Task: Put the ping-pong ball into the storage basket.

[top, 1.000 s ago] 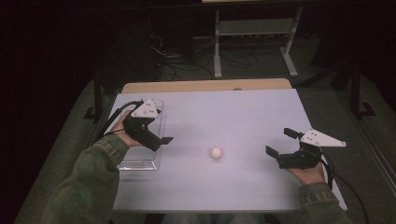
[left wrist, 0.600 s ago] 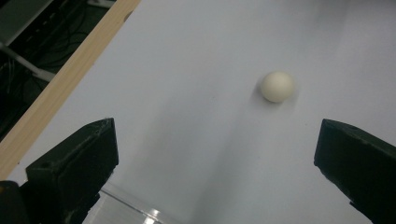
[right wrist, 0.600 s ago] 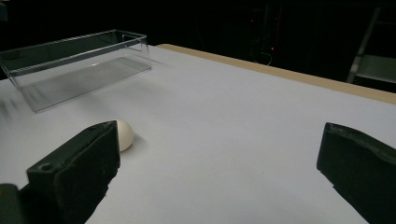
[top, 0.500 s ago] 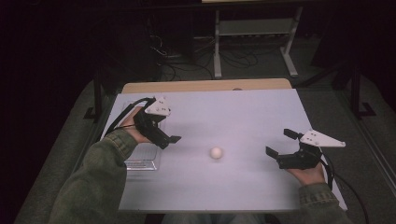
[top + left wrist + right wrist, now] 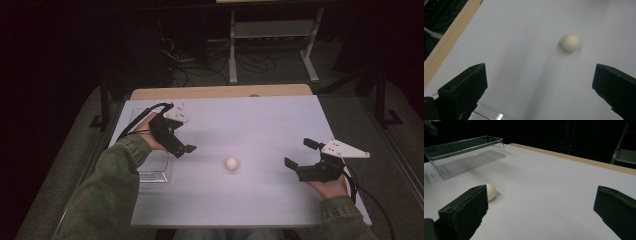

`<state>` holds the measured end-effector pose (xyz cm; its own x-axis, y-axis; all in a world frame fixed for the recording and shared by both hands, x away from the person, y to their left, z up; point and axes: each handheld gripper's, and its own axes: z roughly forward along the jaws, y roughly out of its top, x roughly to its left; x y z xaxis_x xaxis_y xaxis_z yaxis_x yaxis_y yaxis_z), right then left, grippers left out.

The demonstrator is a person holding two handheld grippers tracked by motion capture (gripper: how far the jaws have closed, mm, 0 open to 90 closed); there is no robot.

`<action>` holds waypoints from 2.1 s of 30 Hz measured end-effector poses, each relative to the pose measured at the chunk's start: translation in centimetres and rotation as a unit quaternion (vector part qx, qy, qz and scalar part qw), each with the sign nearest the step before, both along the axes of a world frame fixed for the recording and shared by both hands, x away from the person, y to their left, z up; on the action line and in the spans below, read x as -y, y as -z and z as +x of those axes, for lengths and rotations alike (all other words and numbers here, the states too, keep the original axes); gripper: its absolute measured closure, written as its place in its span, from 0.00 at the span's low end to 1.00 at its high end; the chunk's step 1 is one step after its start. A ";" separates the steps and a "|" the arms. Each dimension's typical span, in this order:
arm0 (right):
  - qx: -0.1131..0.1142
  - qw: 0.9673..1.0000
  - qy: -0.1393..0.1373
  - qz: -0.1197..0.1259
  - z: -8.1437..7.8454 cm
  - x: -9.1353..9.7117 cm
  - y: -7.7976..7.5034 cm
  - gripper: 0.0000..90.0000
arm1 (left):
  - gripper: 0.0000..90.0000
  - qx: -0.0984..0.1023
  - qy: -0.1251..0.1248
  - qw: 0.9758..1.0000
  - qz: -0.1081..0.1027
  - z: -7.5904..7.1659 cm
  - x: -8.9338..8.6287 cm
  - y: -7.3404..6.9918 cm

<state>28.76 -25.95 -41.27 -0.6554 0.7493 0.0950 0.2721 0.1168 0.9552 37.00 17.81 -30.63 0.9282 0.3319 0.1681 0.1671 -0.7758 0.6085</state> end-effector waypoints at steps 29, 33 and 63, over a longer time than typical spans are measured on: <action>-0.008 1.000 -0.003 0.000 0.1 0.0 0.2 0.00 | 0.00 -0.027 0.030 0.997 0.059 1.2 3.3 1.0; -0.009 1.000 -0.003 0.002 0.1 0.1 0.2 0.00 | 0.00 -0.031 0.036 0.997 0.066 1.3 3.9 1.2; -0.009 1.000 -0.004 0.006 0.1 0.1 0.2 0.00 | 0.00 -0.045 0.080 0.987 0.131 1.7 8.7 2.0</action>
